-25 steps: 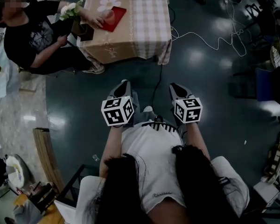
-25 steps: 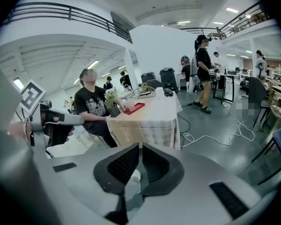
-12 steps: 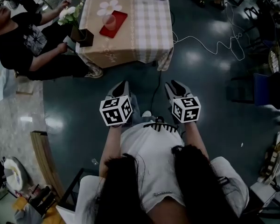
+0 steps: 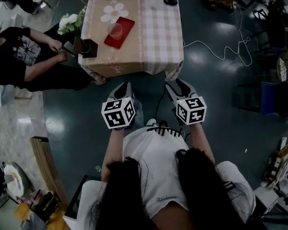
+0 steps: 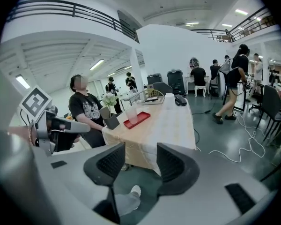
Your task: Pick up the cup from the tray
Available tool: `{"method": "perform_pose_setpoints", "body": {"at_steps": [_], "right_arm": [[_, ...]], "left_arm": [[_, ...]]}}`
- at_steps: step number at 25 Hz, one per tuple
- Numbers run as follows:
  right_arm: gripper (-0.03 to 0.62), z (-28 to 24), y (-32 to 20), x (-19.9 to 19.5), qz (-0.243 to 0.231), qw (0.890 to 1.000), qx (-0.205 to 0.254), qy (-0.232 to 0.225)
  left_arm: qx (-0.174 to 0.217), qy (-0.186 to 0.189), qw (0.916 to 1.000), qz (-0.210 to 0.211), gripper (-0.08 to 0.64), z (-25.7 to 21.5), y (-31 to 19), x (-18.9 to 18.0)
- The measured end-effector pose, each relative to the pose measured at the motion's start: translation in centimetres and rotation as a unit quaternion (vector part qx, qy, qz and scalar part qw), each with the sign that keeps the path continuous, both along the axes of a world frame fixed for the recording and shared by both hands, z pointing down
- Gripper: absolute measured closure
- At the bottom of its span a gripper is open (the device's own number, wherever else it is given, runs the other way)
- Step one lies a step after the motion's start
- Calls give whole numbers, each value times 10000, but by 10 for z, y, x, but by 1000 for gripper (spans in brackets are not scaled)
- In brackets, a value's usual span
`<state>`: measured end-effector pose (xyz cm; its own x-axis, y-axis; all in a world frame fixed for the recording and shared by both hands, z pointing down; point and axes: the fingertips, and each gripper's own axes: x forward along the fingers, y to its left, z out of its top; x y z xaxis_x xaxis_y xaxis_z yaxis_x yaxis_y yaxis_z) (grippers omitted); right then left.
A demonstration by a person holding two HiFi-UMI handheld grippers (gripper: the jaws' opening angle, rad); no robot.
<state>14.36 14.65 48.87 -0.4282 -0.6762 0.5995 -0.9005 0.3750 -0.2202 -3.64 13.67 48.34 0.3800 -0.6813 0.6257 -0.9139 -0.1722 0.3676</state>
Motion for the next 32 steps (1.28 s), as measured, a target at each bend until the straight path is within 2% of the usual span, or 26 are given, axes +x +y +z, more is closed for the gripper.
{"method": "perform_pose_setpoints", "body": {"at_steps": [11, 22, 32], "right_arm": [[351, -8, -65, -40, -192, 9998, 8, 39], [320, -19, -125, -84, -252, 9994, 194, 155], [293, -33, -166, -120, -497, 9976, 441, 210]], "left_arm": [[-163, -8, 9998, 90, 558, 3, -64, -29], [-193, -56, 9990, 411, 558, 3, -119, -56], [-39, -75, 9997, 234, 558, -6, -150, -83]]}}
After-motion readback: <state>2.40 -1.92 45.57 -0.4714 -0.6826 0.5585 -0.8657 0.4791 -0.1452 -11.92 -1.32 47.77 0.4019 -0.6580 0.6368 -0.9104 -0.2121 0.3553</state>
